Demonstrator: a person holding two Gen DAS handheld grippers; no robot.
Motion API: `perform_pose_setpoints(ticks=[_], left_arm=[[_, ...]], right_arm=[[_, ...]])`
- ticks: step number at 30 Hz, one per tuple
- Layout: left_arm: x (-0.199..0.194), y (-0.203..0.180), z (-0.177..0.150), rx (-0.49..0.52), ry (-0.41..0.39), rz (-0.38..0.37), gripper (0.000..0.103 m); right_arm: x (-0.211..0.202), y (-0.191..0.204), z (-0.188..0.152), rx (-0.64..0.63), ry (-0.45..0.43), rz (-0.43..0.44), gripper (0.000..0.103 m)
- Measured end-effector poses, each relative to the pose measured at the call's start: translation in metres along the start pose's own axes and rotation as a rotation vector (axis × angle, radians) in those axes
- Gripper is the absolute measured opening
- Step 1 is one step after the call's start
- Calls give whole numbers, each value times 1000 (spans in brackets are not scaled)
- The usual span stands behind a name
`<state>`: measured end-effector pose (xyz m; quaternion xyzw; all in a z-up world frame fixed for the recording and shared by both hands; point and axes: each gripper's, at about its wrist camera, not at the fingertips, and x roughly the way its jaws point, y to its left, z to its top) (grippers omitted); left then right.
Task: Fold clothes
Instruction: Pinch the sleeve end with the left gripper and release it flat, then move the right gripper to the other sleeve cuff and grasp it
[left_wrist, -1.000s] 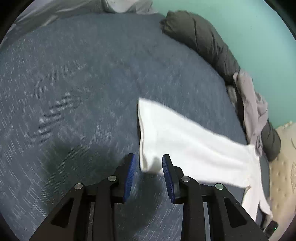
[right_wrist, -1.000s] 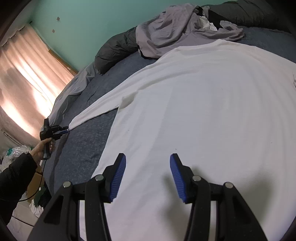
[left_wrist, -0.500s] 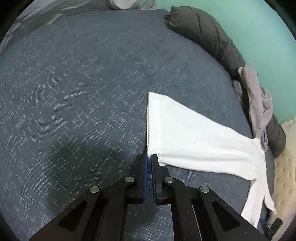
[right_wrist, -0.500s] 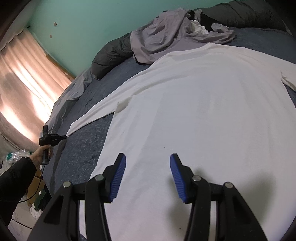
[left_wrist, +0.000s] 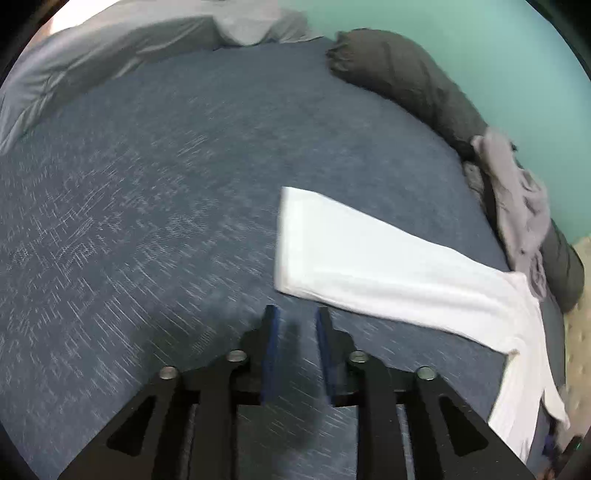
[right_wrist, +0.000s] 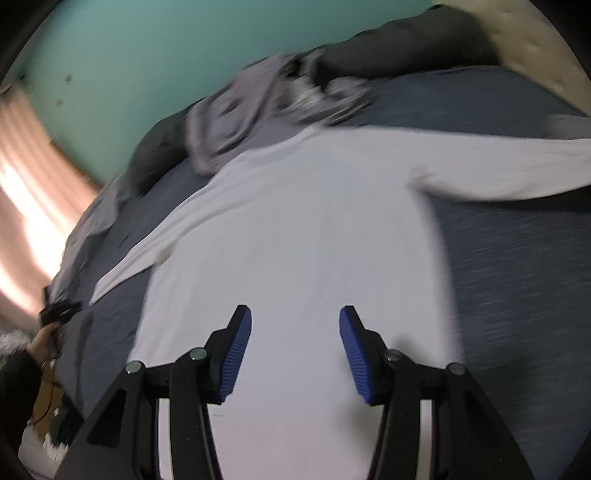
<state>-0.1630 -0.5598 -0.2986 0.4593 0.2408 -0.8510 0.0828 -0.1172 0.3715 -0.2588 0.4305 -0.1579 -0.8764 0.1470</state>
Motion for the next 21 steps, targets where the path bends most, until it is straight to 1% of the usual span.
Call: perform_pose_setpoints(ticks=[3,4,5,6,9,13,17,21], left_arm=[[-14,-30,-19,29,-12,-30,30],[-16,-41,-24,41,-13,-39,30],[-18,-53,-29,53,-15,-48,30],[-20,-65,-33,64,-16,-58,30],[-23,-91,-44,87,-13,-95,30],[-30,-135,-67,143,-3,-125,37],[-37,-177,-88,197,13,-141,38],[-38,-215,-106,235,31,-167,39]], right_arm=[[-38,-46,19,47,-48,-69,51],[-52,-61,25,63,-65,-92,54],[-67,-78,32,77,-76,-117,63],[-77,-93,37,88,-81,-134,64],[-111,-138,52,124,-100,-182,64],[-149,-195,70,229,-167,-198,65],[-173,-240,89,300,-208,-253,68],[-184,-284,103,405,-222,-249,68]])
